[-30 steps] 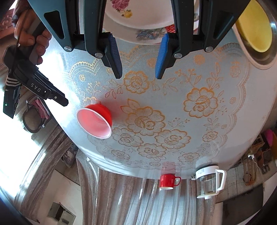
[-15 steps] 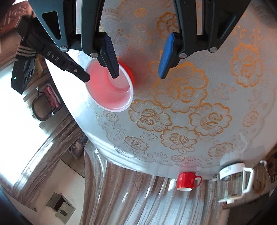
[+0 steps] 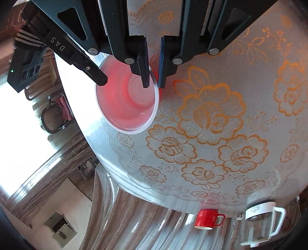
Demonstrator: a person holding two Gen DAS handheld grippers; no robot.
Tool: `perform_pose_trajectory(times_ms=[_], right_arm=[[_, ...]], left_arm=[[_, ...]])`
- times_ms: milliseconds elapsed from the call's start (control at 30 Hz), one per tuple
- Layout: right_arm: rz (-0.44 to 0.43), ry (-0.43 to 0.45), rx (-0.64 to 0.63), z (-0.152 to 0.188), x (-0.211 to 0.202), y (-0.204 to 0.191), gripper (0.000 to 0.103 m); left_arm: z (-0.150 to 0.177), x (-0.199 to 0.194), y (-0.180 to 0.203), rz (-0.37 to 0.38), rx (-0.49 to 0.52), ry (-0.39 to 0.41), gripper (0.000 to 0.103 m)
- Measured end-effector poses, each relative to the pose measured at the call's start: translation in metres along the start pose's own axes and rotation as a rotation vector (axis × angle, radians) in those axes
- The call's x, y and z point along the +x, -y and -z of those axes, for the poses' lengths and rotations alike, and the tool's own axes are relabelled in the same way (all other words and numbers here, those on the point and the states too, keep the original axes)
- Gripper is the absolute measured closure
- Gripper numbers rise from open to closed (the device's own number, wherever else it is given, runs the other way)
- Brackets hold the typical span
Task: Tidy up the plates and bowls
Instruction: 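Reach the right gripper to the red bowl rim and grasp it, then lift the red bowl with the right gripper and lower it onto the yellow bowl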
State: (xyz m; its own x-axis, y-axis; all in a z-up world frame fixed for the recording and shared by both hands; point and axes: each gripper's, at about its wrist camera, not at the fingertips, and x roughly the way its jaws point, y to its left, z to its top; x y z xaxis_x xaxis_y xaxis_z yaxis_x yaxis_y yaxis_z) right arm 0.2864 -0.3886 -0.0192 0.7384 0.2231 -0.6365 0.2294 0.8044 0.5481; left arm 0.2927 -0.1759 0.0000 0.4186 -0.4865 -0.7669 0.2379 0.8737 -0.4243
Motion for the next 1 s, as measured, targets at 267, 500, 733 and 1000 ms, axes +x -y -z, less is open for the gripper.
perform_pose_trajectory(times_ms=[267,500,733,1000], right_arm=[[-0.079,-0.087,-0.023,0.039,0.004,-0.032,0.092],[-0.135,-0.158,-0.081,0.074,0.01,-0.076,0.092],[-0.171,-0.204,-0.115,0.101,0.016,-0.113,0.092],[-0.175,-0.212,-0.174,0.121,0.013,-0.143,0.092]], left_arm=[[0.031,-0.046,-0.044,-0.088,-0.041,0.026,0.094],[0.055,-0.095,-0.085,-0.129,-0.089,0.085,0.094],[0.073,-0.125,-0.11,-0.167,-0.102,0.125,0.094],[0.088,-0.153,-0.126,-0.174,-0.109,0.177,0.094]])
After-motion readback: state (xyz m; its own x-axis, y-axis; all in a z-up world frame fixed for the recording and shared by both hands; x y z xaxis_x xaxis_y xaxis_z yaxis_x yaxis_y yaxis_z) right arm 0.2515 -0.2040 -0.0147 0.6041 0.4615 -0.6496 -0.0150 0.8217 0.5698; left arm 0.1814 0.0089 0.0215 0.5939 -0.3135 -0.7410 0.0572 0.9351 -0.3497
